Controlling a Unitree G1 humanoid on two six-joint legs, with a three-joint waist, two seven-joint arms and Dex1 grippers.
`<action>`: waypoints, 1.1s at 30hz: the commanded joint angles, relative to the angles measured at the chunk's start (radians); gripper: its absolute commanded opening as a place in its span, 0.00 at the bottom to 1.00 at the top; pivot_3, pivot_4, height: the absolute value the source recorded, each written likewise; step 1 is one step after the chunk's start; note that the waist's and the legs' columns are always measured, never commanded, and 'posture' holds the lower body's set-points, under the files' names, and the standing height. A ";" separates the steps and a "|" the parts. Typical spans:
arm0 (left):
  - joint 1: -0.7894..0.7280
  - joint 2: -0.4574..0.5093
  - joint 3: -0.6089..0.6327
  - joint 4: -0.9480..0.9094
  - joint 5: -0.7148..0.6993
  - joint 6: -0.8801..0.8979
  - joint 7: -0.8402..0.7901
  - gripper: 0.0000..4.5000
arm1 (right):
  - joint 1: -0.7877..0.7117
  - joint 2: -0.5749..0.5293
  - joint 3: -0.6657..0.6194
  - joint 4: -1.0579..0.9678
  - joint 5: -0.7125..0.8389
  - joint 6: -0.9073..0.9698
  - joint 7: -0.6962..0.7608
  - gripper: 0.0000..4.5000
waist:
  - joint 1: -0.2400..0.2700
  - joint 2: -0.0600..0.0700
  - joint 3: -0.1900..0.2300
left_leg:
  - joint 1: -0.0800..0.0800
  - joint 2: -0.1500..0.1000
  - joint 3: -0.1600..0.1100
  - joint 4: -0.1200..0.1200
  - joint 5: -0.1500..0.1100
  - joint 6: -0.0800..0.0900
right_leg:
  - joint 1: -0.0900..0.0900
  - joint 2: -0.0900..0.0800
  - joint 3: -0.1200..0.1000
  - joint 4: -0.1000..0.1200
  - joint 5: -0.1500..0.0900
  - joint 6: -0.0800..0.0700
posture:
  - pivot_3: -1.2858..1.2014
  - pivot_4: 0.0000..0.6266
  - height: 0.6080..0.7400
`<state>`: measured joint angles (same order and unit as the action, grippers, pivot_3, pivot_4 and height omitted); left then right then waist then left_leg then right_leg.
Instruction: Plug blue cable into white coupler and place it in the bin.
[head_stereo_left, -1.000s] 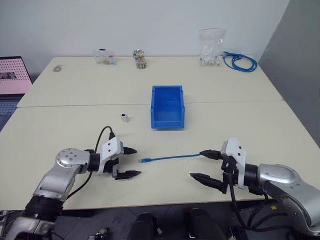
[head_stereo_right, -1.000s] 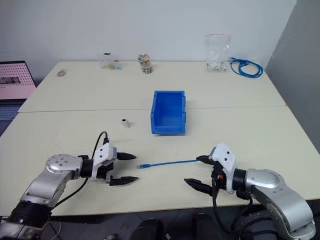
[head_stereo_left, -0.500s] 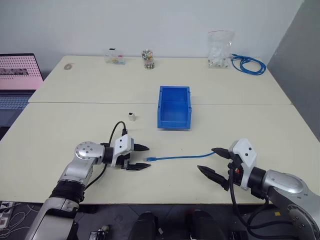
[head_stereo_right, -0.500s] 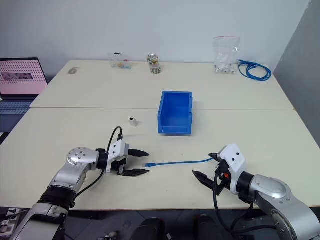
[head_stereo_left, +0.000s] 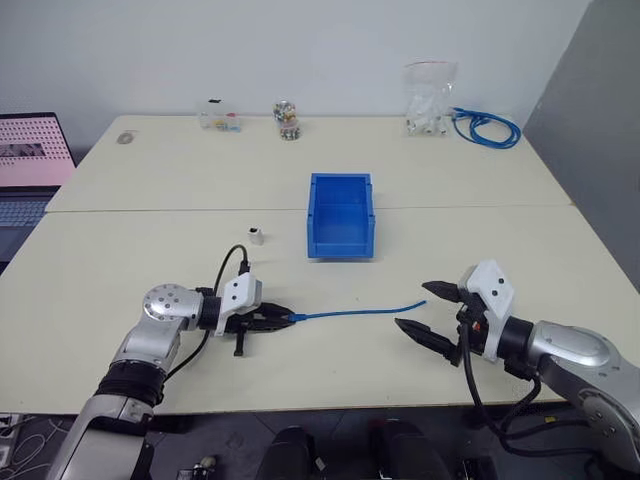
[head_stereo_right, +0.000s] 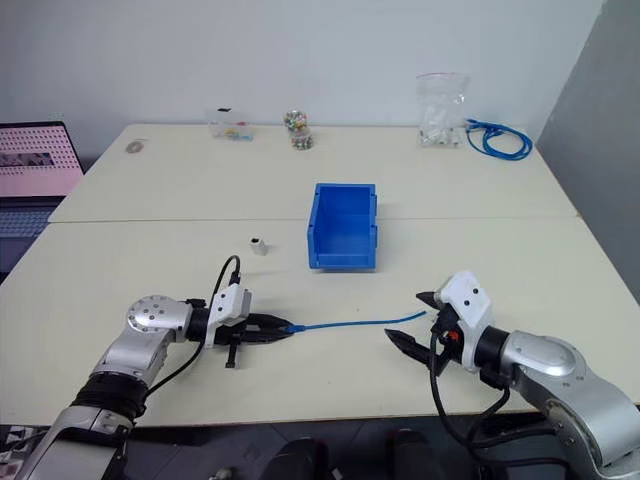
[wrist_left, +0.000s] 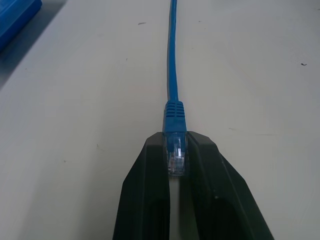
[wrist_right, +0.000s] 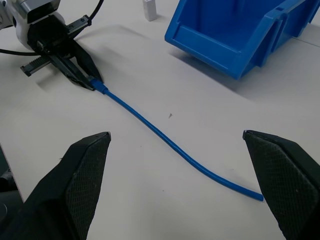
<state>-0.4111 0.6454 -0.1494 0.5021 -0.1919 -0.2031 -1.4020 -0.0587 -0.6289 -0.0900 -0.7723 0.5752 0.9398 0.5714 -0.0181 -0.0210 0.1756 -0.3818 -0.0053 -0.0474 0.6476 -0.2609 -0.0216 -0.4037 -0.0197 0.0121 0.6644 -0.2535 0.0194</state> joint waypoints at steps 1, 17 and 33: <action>0.054 0.028 -0.027 0.014 0.049 0.019 0.000 0.06 | -0.020 -0.020 -0.015 -0.005 0.033 -0.007 0.015 1.00 | -0.004 0.000 -0.001 | 0.000 0.000 0.000 0.000 0.000 0.000 | 0.000 0.000 0.000 0.000 0.000 0.000 | 0.52 0.24 1.00; -0.016 -0.235 0.303 -0.649 -0.959 1.573 0.580 0.06 | -0.040 0.144 -0.064 0.199 0.998 0.172 -0.382 1.00 | -0.019 -0.006 0.001 | -0.003 0.001 -0.003 0.003 0.000 0.000 | -0.001 -0.003 0.000 0.001 0.000 0.001 | 0.52 0.24 1.00; 0.046 -0.294 0.337 -0.715 -1.240 1.621 0.868 0.06 | -0.142 0.113 0.109 0.257 1.281 -0.001 -0.595 0.83 | -0.011 -0.006 0.001 | -0.002 -0.001 0.000 0.001 0.000 0.000 | -0.001 0.000 0.002 0.000 -0.001 0.001 | 0.52 0.24 1.00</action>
<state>-0.3711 0.3417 0.1853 -0.1818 -1.3912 1.4303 -0.5388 -0.1801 -0.5091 0.0216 -0.5024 1.8289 0.9670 -0.0269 -0.0295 -0.0267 0.1764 -0.3836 -0.0062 -0.0477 0.6485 -0.2609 -0.0216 -0.4046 -0.0199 0.0141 0.6647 -0.2541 0.0199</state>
